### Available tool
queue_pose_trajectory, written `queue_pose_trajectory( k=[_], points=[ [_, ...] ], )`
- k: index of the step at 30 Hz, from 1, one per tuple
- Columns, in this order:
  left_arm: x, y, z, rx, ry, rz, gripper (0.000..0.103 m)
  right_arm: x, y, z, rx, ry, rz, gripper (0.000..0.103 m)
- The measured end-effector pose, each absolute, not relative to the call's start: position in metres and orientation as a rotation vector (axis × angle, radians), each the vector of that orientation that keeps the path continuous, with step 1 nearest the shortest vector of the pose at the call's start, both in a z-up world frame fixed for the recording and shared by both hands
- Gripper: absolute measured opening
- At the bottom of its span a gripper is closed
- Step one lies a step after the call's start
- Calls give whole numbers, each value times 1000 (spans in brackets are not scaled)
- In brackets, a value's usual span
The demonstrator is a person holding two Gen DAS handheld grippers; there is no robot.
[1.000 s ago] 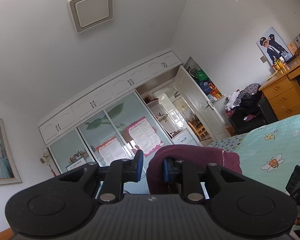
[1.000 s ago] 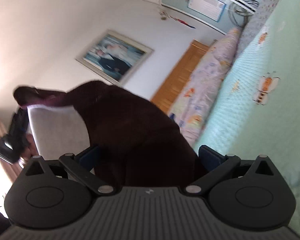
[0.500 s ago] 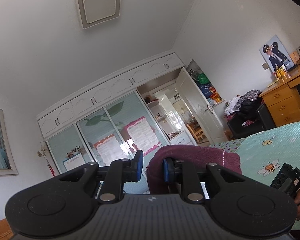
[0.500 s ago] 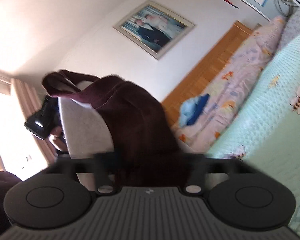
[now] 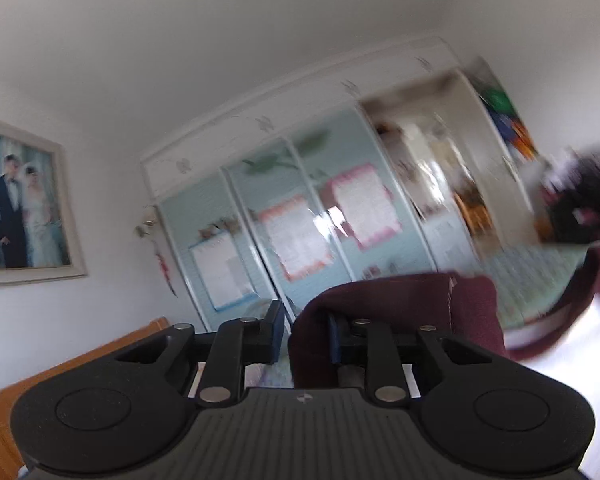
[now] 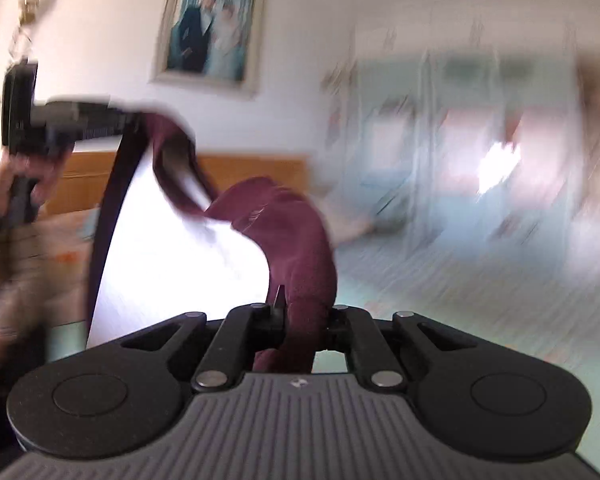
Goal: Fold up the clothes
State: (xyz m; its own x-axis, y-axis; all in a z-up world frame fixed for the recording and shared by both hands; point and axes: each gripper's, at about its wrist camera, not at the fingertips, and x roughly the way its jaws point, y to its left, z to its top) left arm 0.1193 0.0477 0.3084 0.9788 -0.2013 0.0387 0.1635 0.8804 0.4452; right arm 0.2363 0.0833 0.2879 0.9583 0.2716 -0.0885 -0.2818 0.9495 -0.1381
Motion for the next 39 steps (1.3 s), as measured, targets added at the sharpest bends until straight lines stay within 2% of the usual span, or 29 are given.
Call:
queue_pose_trajectory(
  k=[2, 4, 7, 9, 13, 17, 21, 23, 29, 39],
  points=[
    [105, 49, 275, 480, -81, -199, 26, 220, 72, 344, -210, -66, 159, 10],
    [90, 51, 241, 504, -78, -207, 29, 193, 65, 374, -247, -181, 124, 10],
    [68, 54, 191, 540, -72, -219, 32, 155, 74, 355, -328, -197, 112, 10],
    [53, 56, 157, 564, -68, -228, 32, 133, 84, 315, -365, -148, 115, 10],
    [24, 59, 90, 611, -61, -244, 31, 100, 102, 185, -333, 68, 141, 10],
    [-6, 63, 21, 659, -47, -262, 29, 81, 124, 94, -315, 211, 92, 10],
    [-28, 63, -56, 695, 133, -271, 27, 62, 146, 2, -296, 352, 42, 11],
    [-33, 65, -64, 742, 108, -252, 27, 55, 156, -34, -297, 404, 21, 11],
    [-30, 73, -62, 735, 86, -250, 33, 53, 162, -41, -412, 389, 21, 13],
    [-38, 63, -69, 739, 80, -239, 33, 59, 169, -39, -415, 378, 11, 13]
  ],
)
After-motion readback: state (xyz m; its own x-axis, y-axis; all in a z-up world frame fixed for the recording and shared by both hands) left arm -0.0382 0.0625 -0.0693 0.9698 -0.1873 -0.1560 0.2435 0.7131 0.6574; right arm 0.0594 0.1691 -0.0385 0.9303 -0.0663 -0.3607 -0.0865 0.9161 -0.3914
